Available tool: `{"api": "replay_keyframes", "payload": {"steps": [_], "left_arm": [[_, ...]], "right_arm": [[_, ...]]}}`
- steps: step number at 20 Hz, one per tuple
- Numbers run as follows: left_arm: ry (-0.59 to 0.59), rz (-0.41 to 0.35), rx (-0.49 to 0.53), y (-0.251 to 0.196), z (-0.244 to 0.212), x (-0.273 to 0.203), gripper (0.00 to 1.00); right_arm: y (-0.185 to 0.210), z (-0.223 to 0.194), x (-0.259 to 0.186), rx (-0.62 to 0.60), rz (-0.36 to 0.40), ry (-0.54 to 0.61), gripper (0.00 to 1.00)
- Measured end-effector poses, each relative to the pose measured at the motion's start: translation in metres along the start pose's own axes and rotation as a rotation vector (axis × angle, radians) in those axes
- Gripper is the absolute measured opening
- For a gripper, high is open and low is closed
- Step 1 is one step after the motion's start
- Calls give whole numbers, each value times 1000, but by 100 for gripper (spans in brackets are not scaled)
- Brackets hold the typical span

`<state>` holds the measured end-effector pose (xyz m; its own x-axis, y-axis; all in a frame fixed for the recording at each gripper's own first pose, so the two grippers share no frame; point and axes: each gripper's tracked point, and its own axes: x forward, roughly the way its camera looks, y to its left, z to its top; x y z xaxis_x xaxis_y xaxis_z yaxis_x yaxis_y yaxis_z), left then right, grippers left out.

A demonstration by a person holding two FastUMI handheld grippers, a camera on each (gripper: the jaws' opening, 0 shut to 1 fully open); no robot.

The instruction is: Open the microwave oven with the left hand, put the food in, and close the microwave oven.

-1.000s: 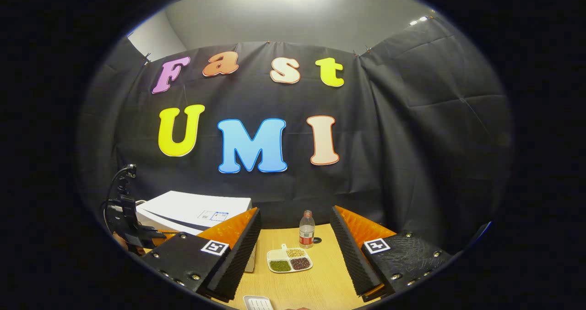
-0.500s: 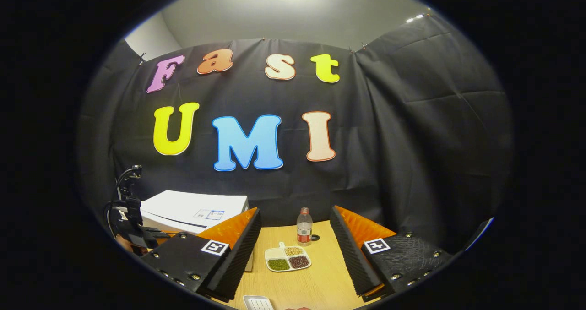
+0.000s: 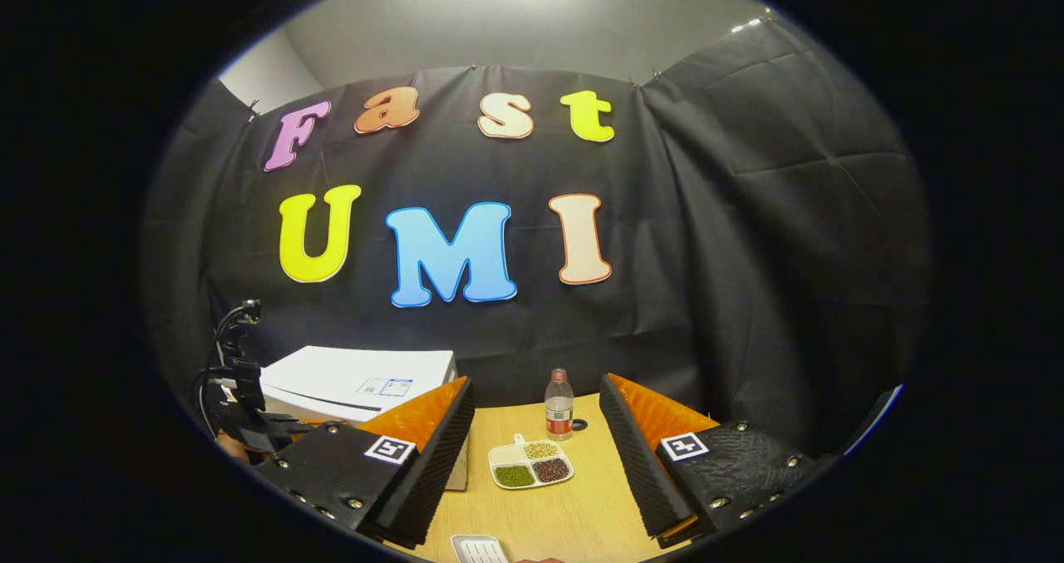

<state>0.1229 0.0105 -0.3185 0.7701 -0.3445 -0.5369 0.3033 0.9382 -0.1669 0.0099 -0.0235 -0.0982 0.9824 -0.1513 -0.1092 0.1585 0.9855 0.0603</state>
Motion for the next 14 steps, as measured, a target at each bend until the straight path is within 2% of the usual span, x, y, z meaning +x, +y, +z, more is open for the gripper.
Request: {"api": "replay_keyframes", "payload": {"steps": [8,9,10,11,14], "left_arm": [[-7,-3,23,1,3,1,10],[-10,0,28,2,4,2,7],[-21,40,48,11,9,6,7],[-8,-8,6,-4,6,13,8],[-27,12,95,-8,16,8,10]], "right_arm": [[10,-3,-8,-4,27,6,92],[12,-3,-9,-6,32,7,92],[14,-4,-11,-7,39,9,92],[16,-4,-11,-10,46,13,92],[19,-5,-14,-21,62,16,92]]}}
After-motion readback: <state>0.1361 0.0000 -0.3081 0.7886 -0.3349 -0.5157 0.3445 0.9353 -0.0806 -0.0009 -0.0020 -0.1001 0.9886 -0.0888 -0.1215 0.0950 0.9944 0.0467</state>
